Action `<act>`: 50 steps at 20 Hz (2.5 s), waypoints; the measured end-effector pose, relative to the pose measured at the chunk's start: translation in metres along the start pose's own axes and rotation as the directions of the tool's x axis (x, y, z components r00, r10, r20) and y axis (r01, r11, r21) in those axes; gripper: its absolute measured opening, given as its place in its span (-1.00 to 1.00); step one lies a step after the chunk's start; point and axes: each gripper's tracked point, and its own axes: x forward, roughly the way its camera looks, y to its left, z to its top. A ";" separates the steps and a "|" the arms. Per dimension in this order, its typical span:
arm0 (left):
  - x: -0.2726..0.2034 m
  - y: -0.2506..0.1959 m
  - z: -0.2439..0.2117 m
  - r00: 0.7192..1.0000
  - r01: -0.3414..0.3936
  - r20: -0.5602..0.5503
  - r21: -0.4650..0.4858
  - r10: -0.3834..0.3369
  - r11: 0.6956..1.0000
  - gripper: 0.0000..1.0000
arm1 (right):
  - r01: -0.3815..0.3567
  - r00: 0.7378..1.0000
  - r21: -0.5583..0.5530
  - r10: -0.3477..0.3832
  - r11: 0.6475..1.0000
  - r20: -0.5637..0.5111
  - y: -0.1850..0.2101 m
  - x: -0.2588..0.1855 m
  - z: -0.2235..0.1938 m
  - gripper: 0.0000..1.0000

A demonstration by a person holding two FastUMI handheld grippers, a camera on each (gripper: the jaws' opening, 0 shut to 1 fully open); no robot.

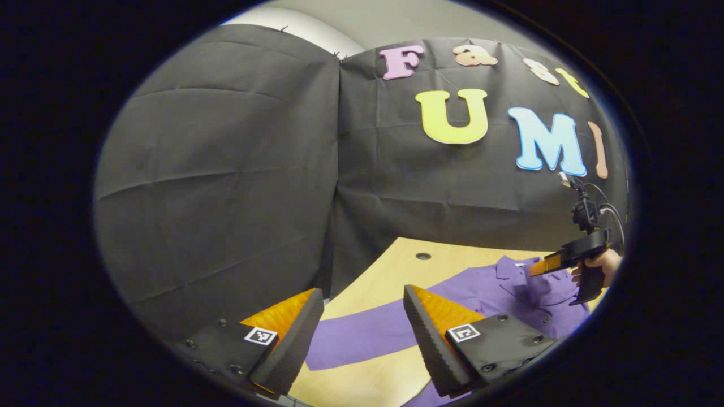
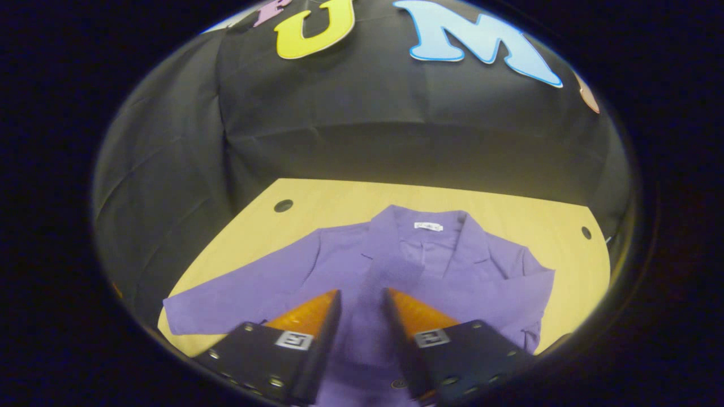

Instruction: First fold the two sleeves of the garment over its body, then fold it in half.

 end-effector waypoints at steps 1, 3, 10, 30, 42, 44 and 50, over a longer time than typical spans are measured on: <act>0.003 0.000 -0.005 1.000 -0.001 -0.006 -0.002 0.001 1.000 0.87 | 0.012 1.000 -0.017 -0.011 1.000 0.018 -0.002 -0.004 0.004 0.51; 0.008 0.001 -0.013 1.000 -0.004 -0.023 -0.008 0.004 1.000 0.87 | 0.032 0.999 -0.032 -0.031 0.999 0.034 -0.005 -0.012 0.004 0.85; 0.044 0.038 -0.087 0.979 -0.142 -0.153 -0.034 0.135 0.989 0.87 | 0.012 0.999 -0.006 -0.011 1.000 0.030 0.002 -0.052 -0.005 0.85; 0.088 0.076 -0.199 0.857 -0.295 -0.460 -0.069 0.232 0.953 0.68 | 0.002 1.000 0.063 -0.003 0.998 0.007 0.020 -0.145 -0.055 0.85; 0.097 0.040 -0.178 0.870 -0.177 -0.483 -0.112 0.102 0.978 -0.86 | 0.101 0.995 0.189 -0.102 0.977 -0.003 -0.065 -0.167 -0.076 0.85; 0.099 0.024 -0.162 0.882 -0.153 -0.466 -0.137 0.073 0.979 -0.87 | 0.118 0.992 0.199 -0.122 0.973 0.007 -0.081 -0.175 -0.078 0.85; 0.103 -0.075 -0.098 0.925 -0.010 -0.373 -0.215 -0.073 0.977 -0.86 | 0.166 0.985 0.229 -0.171 0.959 0.002 -0.129 -0.195 -0.101 0.85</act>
